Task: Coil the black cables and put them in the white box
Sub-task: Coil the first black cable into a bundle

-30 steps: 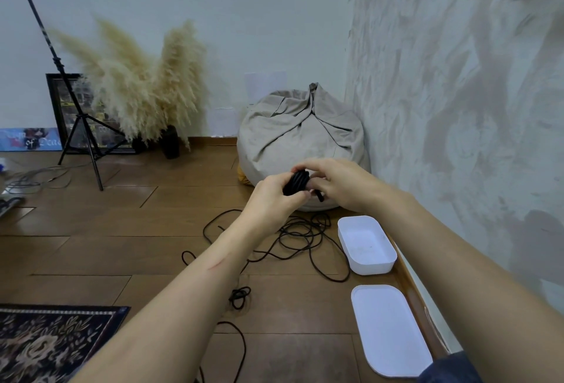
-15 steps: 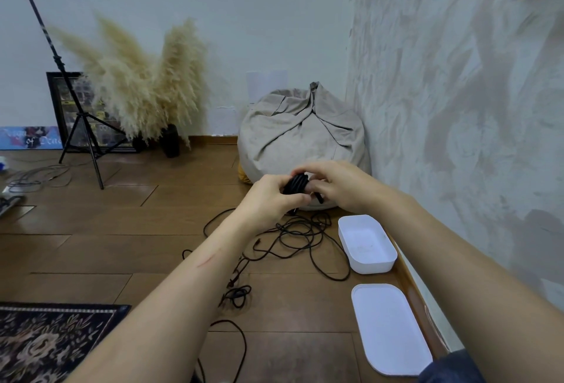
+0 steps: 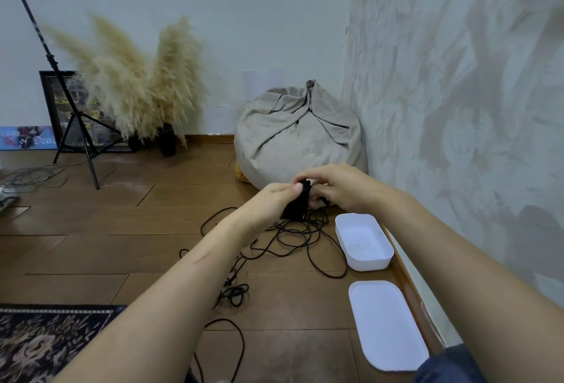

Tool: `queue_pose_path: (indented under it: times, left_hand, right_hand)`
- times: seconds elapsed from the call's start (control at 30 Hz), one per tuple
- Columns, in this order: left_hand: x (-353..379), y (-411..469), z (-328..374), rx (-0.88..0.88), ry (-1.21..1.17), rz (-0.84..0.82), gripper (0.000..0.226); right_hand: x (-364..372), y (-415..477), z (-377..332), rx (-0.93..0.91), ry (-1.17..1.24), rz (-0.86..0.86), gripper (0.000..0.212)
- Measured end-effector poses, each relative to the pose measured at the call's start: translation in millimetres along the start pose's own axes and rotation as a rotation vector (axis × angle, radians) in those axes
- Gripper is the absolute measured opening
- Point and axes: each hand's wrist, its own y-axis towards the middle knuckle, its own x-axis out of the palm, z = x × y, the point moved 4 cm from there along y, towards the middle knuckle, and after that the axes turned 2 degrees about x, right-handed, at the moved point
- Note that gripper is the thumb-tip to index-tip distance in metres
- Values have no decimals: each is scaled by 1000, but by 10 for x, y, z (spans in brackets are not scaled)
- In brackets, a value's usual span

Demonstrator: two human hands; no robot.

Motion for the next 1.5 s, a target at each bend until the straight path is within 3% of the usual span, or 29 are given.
queue_pose_path:
  times: [0.1,0.3,0.53,0.67,0.87,1.1,1.33,1.5]
  left_hand:
    - [-64,-13,8,-31,-67,-46,40]
    - [-153,-55,32,29,49,-31,38]
    - [-249,-42,44,108,84,213,22]
    - [-165,-9,85,157,334,348,21]
    - [-104,68,14,67,472,305,32]
    - [-116,54,-19,74,273,427,54]
    - [-74,27,24,67,322,554,32]
    - [-86,-3,41,47,390,594,26]
  right_hand:
    - [-7,8,-15,-15,-3,-29,36]
    - [-37,22,-56,-27,-55,0,38]
    - [-14,18,8,-35,-14,15,31]
    - [-8,14,99,6,28,96,30]
    - [91,19,243,123,164,148,30]
    - [196,78,168,216,746,255,34]
    - [371,134,128,305,698,521,14]
    - [421,135,104,348,755,598,15]
